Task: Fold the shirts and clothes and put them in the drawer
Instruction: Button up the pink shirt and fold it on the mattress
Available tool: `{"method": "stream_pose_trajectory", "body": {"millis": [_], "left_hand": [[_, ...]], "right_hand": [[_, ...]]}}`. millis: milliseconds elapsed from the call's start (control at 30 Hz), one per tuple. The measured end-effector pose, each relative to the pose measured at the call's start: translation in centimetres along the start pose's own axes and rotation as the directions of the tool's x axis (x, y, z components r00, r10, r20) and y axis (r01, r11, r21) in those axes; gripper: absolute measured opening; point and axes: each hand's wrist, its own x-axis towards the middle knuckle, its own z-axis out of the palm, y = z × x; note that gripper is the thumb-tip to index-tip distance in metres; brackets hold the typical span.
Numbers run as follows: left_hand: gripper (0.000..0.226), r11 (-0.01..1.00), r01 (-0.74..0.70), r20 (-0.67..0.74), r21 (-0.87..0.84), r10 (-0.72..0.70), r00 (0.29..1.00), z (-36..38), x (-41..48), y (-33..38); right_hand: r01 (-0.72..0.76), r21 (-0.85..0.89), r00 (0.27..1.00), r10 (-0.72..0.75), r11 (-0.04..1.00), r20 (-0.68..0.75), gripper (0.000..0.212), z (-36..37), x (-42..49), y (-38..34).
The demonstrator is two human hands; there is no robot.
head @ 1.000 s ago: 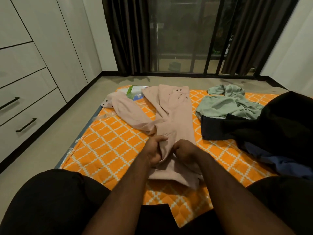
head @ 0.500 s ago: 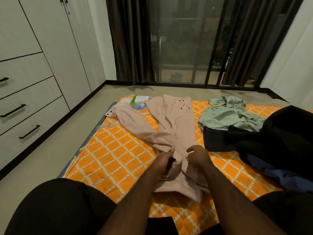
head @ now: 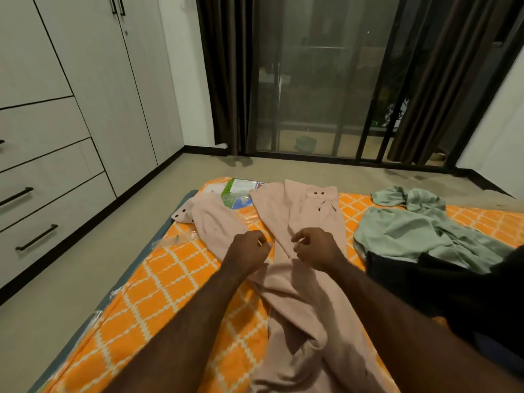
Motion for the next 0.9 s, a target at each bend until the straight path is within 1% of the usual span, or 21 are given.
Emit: {"method": "stream_pose_trajectory", "body": {"millis": [100, 167, 233, 300, 367, 433, 500, 533, 633, 733, 800, 900], "left_hand": [[0.02, 0.998, -0.053, 0.019, -0.026, 0.053, 0.998, 1.6, 3.9, -0.8], [0.021, 0.997, -0.068, 0.018, -0.037, 0.069, 0.997, 3.0, 6.7, -1.3], [0.024, 0.997, -0.066, 0.029, -0.046, 0.067, 0.997, 4.3, 9.5, -2.0], [0.031, 0.996, -0.014, 0.033, -0.083, 0.017, 0.999, 5.0, 11.4, -2.5], [0.025, 0.977, 0.1, 0.0, -0.189, -0.102, 0.995, 5.9, 12.7, -2.9], [0.015, 0.933, 0.189, -0.038, -0.306, -0.21, 0.977, 6.8, 13.5, -3.4], [0.015, 0.884, 0.24, -0.045, -0.4, -0.281, 0.959, 7.3, 13.8, -3.9], [0.016, 0.869, 0.242, -0.055, -0.431, -0.294, 0.954, 7.5, 13.8, -4.3], [0.015, 0.808, 0.202, -0.093, -0.554, -0.301, 0.949, 8.1, 13.5, -5.6], [0.02, 0.735, 0.165, -0.104, -0.657, -0.305, 0.947, 8.1, 12.9, -6.2], [0.018, 0.738, 0.133, -0.132, -0.662, -0.29, 0.948, 7.9, 12.6, -6.0], [0.016, 0.762, 0.097, -0.176, -0.641, -0.269, 0.947, 8.0, 12.5, -5.6]], "right_hand": [[0.025, -0.082, 1.0, -0.024, 0.996, 0.015, 0.021, 1.6, 6.4, -1.3], [0.021, -0.135, 1.0, -0.023, 0.991, -0.014, 0.021, 2.6, 10.4, -1.9], [-0.015, -0.148, 0.999, 0.007, 0.989, -0.053, 0.024, 3.6, 14.2, -2.2], [-0.083, -0.153, 0.995, 0.074, 0.985, -0.06, 0.029, 4.8, 17.5, -2.3], [-0.125, -0.202, 0.992, 0.123, 0.971, -0.022, 0.034, 6.1, 19.4, -2.4], [-0.113, -0.267, 0.993, 0.121, 0.957, 0.014, 0.034, 7.5, 20.2, -2.1], [-0.069, -0.313, 0.997, 0.076, 0.947, 0.008, 0.029, 8.6, 20.1, -1.8], [-0.048, -0.33, 0.999, 0.051, 0.943, 0.0, 0.025, 9.1, 19.9, -1.7], [-0.015, -0.371, 0.999, 0.002, 0.928, -0.035, 0.02, 9.4, 19.2, -1.8], [0.017, -0.489, 0.998, -0.043, 0.872, -0.041, 0.017, 8.8, 18.3, -2.8], [0.061, -0.548, 0.997, -0.081, 0.834, -0.012, 0.02, 8.9, 18.1, -3.6], [0.115, -0.579, 0.993, -0.1, 0.807, 0.057, 0.026, 9.0, 18.0, -4.5]]}}
